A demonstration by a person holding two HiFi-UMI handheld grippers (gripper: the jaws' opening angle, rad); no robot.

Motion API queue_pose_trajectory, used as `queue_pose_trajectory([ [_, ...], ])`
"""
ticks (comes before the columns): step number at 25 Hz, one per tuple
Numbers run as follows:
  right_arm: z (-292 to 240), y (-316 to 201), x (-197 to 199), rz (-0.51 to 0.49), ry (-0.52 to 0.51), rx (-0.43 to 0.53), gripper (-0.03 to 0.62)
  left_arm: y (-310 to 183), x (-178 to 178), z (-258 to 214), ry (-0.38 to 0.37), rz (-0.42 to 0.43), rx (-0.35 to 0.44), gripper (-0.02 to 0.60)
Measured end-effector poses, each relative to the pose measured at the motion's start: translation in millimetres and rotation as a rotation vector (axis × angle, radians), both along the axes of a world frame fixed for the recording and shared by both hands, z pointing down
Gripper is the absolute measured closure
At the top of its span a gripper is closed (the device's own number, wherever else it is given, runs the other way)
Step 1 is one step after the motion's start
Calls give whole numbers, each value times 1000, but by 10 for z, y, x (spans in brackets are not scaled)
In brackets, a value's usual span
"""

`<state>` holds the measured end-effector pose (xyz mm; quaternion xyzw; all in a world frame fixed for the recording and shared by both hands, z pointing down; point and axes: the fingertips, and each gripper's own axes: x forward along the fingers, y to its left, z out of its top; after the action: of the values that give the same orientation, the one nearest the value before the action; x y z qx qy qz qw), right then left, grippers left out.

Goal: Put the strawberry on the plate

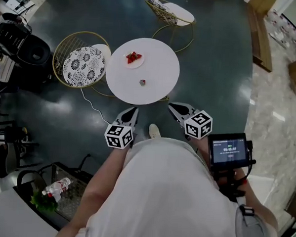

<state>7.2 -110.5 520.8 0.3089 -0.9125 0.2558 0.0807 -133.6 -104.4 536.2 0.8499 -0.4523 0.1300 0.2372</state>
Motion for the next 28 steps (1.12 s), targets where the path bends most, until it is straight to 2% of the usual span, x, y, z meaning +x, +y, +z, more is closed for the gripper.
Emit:
queue_pose_trajectory([
  [8, -166, -444, -230, 26, 25, 12, 588, -301, -228, 59, -8, 25, -27, 575],
  [14, -34, -786, -305, 37, 31, -21, 588, -618, -353, 239, -19, 29, -62, 575],
  [22, 61, -862, -373, -4, 37, -45, 588, -654, -243, 378, -118, 80, -70, 575],
  [28, 118, -1003, -392, -37, 36, -65, 588, -792, -133, 376, -122, 94, -96, 575],
])
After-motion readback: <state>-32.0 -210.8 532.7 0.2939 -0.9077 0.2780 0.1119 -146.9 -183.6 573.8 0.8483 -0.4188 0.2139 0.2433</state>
